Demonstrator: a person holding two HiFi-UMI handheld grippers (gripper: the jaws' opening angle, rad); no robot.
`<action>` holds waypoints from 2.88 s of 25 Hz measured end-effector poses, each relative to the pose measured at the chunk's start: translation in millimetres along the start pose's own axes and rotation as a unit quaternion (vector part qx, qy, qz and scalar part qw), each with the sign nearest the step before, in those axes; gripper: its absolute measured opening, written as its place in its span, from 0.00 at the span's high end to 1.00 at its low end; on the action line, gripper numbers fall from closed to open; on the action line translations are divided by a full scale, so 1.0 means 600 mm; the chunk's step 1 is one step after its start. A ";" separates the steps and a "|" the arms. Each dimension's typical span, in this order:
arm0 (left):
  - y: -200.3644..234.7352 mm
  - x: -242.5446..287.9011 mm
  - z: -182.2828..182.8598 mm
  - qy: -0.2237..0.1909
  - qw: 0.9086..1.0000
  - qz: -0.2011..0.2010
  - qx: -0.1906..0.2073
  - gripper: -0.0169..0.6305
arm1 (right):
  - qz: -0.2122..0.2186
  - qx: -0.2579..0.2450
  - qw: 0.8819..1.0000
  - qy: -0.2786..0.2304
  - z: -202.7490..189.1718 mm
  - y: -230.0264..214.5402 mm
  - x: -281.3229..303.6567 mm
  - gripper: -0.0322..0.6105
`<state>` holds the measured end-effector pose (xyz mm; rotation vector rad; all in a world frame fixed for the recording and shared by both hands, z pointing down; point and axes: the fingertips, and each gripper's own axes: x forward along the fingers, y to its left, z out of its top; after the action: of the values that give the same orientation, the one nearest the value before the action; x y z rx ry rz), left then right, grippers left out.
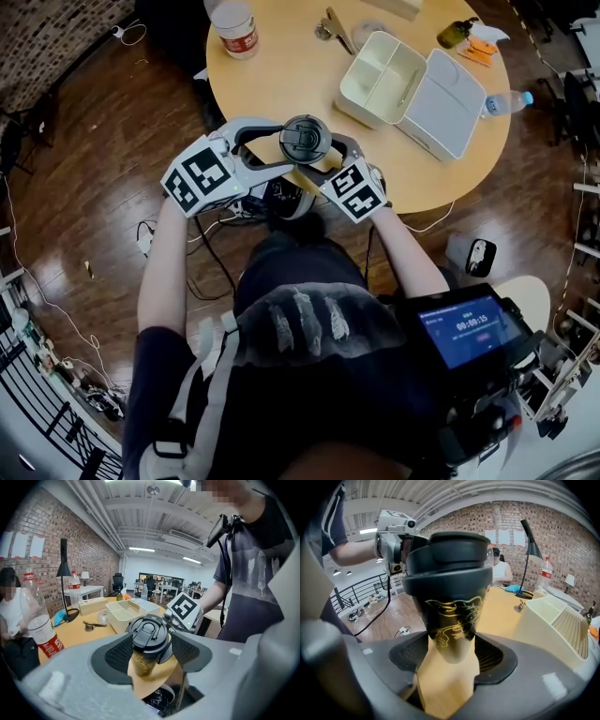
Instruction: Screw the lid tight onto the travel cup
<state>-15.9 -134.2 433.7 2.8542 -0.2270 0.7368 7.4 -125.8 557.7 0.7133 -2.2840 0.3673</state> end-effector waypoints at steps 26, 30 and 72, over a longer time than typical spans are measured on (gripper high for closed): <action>-0.014 0.003 0.002 -0.010 0.997 0.082 -0.005 0.56 | 0.004 0.001 1.000 -0.006 0.009 0.001 0.003 0.47; -0.023 0.006 -0.004 -0.011 0.996 0.091 -0.018 0.56 | 0.004 0.002 1.000 -0.007 0.005 0.001 0.001 0.47; -0.328 -0.362 0.003 -0.165 0.938 0.305 0.023 0.97 | 0.003 -0.044 0.979 -0.199 0.216 0.339 -0.226 0.94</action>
<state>-165.0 78.5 297.8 2.9392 -1.1930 0.3319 -101.3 33.1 359.0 0.7900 -2.6591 0.1304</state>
